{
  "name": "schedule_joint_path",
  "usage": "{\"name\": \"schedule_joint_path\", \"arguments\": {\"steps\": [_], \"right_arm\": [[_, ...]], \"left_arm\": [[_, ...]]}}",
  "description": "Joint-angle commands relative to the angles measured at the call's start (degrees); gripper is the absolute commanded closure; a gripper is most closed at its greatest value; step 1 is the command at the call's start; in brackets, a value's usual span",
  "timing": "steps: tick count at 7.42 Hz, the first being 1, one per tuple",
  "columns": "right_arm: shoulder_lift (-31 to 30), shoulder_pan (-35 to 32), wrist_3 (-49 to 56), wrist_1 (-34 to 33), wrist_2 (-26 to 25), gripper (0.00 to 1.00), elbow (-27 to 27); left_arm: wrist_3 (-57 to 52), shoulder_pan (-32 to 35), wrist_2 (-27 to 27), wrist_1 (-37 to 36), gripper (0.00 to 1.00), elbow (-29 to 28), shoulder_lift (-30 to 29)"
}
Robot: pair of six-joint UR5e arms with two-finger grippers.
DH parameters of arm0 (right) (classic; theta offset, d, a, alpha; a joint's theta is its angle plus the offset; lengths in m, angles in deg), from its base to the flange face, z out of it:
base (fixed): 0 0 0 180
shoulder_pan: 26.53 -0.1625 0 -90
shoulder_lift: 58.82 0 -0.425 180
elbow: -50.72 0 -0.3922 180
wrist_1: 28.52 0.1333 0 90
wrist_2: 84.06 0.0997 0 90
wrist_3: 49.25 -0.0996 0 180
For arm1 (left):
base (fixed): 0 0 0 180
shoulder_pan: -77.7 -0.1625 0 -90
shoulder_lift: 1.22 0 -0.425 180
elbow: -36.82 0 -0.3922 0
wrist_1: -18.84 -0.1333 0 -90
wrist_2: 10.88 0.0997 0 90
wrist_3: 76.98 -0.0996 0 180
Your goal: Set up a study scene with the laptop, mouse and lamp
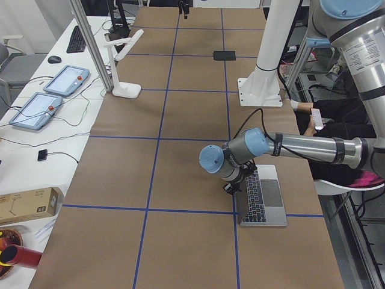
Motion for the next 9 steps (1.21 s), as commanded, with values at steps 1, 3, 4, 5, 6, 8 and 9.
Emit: {"name": "schedule_joint_path", "arguments": {"steps": [1,3,4,5,6,8,9], "right_arm": [[0.0,0.0,0.0,0.0,-0.1,0.00,0.0],[0.0,0.0,0.0,0.0,-0.1,0.00,0.0],[0.0,0.0,0.0,0.0,-0.1,0.00,0.0],[0.0,0.0,0.0,0.0,-0.1,0.00,0.0],[0.0,0.0,0.0,0.0,-0.1,0.00,0.0],[0.0,0.1,0.0,0.0,-0.1,0.00,0.1],[0.0,0.1,0.0,0.0,-0.1,0.00,0.1]], "left_arm": [[0.0,0.0,0.0,0.1,0.14,-0.3,-0.3],[0.0,0.1,-0.1,0.1,0.14,-0.3,-1.0],[-0.1,0.1,-0.1,0.3,0.14,0.2,-1.1],[-0.1,0.1,-0.1,1.2,0.14,-0.4,-1.9],[-0.1,0.1,-0.1,1.6,0.15,-0.6,-2.2],[-0.2,0.1,0.0,1.6,0.29,-0.5,-3.2],[-0.3,0.1,0.1,2.2,0.34,-0.1,-3.5]]}}
